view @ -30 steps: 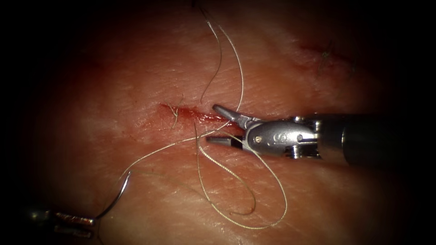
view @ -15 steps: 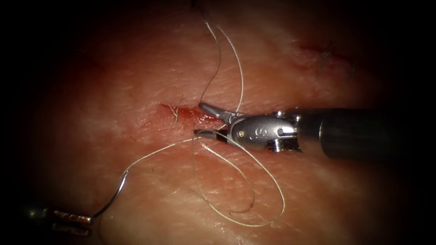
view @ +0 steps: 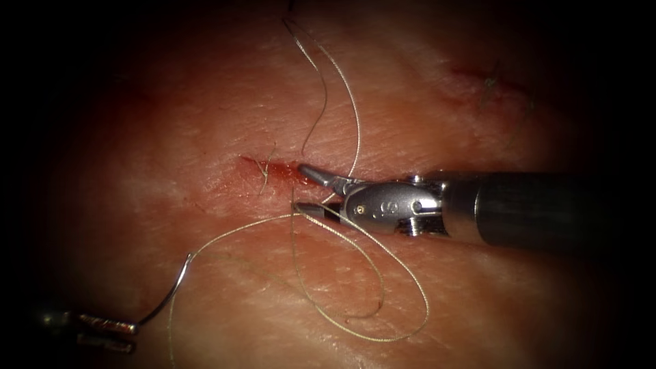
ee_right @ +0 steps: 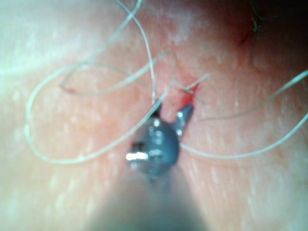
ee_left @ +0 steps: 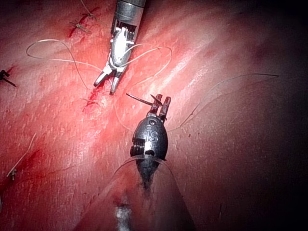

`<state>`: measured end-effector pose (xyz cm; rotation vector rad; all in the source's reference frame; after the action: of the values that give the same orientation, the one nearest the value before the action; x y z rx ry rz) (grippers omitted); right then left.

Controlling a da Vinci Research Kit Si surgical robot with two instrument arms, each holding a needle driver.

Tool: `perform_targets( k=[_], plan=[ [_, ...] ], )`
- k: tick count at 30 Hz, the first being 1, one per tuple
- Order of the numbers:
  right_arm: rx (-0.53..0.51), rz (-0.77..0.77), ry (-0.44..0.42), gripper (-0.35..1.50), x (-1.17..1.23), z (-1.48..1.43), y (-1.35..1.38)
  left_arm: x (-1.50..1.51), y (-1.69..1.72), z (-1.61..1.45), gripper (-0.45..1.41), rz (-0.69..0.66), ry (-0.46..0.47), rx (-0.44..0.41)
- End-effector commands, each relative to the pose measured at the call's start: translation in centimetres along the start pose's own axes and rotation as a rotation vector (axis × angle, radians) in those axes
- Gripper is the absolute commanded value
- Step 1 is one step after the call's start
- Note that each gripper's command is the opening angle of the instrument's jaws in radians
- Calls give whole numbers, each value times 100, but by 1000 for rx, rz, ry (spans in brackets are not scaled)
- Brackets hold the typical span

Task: Wound Closure

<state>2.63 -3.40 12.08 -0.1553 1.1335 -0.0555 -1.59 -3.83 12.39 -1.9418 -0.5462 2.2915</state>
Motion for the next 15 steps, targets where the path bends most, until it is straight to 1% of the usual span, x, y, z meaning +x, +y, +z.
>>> perform_targets(
  k=[1, 3, 4, 5, 8, 9, 11, 13, 14, 15],
  plan=[
    [-1, 0, 3, 44, 2, 15, -6, -6, 3, 8, -45, -3, 1, -2],
    [-4, 0, 1, 44, 5, 20, -7, -6, 3, 8, -45, -3, 0, 1],
    [-4, 1, 2, 39, 7, 25, -7, -6, 3, 7, -45, -3, 0, 1],
    [-4, 1, 2, 39, 7, 25, -7, -6, 3, 7, -45, -3, 0, 1],
    [-2, 1, 5, 6, 8, 28, -6, -7, 3, 4, -45, -3, -2, 7],
    [-2, 1, 5, 6, 8, 28, -6, -7, 3, 4, -45, -3, -2, 7],
    [17, 0, 23, -35, 8, 26, -7, -9, 1, 3, -45, -3, -5, 14],
    [67, 3, 32, -35, 7, 18, -8, -11, -3, -1, -45, -4, -12, 29],
    [67, 3, 32, -35, 7, 18, -8, -11, -3, -1, -45, -4, -12, 29],
    [69, 12, 18, -35, 6, 7, -10, -14, -7, -5, -45, -5, -18, 44]
  ],
)
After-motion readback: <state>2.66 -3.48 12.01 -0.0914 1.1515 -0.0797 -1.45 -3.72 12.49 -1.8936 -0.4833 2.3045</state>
